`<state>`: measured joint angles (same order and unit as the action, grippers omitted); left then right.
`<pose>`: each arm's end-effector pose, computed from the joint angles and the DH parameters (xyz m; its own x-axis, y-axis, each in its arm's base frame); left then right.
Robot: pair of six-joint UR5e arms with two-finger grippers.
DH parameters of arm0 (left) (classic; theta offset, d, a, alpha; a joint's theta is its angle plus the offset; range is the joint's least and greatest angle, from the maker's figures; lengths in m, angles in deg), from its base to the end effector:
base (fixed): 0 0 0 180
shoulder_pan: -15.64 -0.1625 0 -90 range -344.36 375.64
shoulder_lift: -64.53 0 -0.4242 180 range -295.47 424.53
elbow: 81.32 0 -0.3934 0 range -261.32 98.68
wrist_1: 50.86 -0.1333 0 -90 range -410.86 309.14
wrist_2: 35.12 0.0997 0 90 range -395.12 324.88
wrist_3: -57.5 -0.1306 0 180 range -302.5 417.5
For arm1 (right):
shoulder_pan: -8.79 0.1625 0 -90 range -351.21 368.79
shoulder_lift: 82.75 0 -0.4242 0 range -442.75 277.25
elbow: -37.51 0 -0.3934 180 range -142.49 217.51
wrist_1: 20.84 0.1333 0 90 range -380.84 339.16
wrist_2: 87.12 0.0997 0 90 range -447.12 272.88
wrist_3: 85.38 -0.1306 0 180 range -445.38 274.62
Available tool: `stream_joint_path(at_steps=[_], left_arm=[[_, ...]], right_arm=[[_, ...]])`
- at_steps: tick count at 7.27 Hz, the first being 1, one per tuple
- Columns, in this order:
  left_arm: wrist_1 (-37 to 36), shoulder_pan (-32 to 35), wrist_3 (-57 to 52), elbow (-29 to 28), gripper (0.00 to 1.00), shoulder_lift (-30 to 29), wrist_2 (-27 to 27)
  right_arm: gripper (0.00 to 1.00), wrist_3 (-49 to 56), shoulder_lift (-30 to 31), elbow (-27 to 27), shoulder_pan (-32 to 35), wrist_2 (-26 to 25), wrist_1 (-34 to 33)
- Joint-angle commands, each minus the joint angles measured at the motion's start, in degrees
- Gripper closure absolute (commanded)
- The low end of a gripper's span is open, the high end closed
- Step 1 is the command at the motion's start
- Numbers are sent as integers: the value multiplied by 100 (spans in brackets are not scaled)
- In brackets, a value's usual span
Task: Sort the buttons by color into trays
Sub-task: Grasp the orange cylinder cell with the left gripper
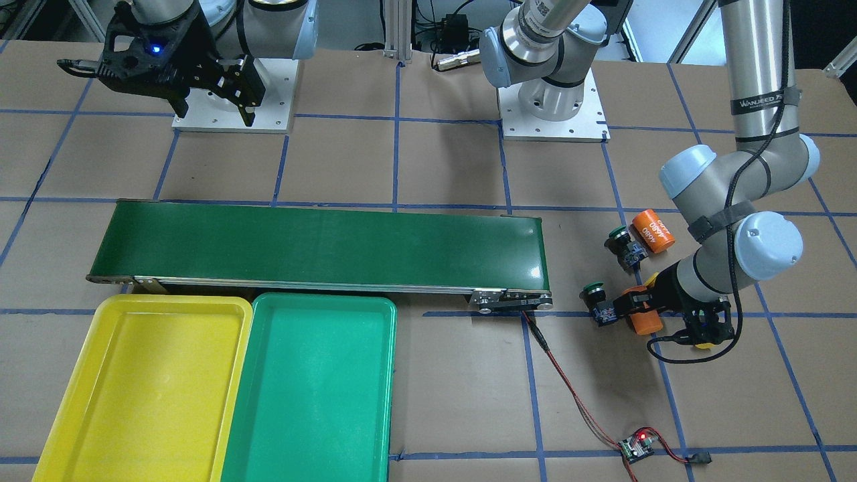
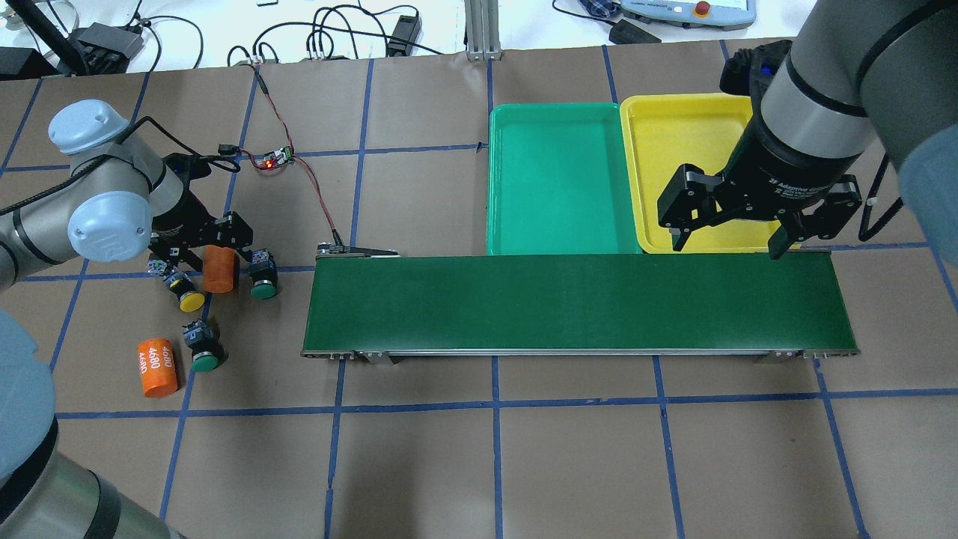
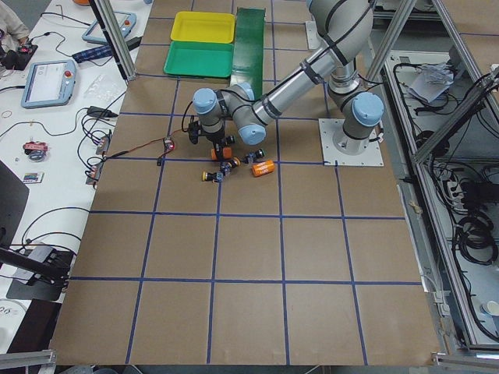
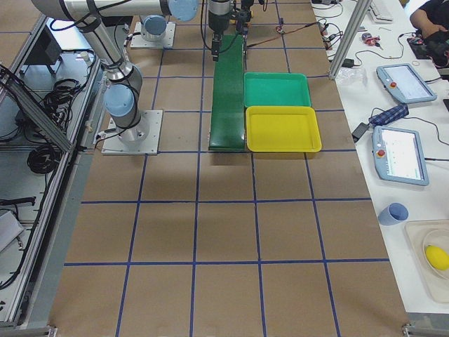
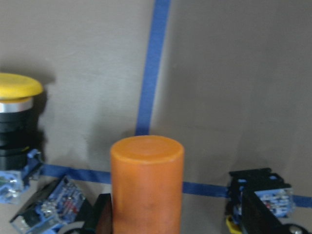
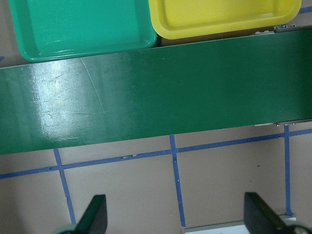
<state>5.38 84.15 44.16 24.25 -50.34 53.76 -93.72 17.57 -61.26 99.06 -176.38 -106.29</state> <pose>0.0793 -0.5724 0.1509 -0.9883 -0.1452 0.0457 -0.1396 0.9842 0.1087 0.1369 -0.4094 0.4549 -0.9900 0.1409 -0.0052 0.1404 0.9886 0.0537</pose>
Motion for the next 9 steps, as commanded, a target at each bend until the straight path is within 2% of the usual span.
stream_joint_path(at_steps=[1, 3, 5, 6, 7, 8, 9], left_arm=[[-34, -5, -159, -36, 54, -123, -2], [-25, 4, -150, -81, 82, -27, 7], [114, 30, -150, -168, 99, 192, -11], [698, 100, -142, -386, 99, 454, -63], [1435, 179, -81, -615, 100, 814, -481], [1808, 345, -11, -599, 100, 1148, -938], [1812, 791, 321, -495, 100, 1369, -943]], right_arm=[[0, -1, -4, -11, 0, 32, -7], [0, -1, 5, -11, 0, 5, -25], [0, -45, 5, -11, -9, 23, -16], [0, -80, 5, -19, -9, 40, 2], [0, -71, 13, -11, -9, 40, -7], [0, -45, 14, -11, -9, 40, -16], [0, -27, 22, -11, -9, 23, -7]])
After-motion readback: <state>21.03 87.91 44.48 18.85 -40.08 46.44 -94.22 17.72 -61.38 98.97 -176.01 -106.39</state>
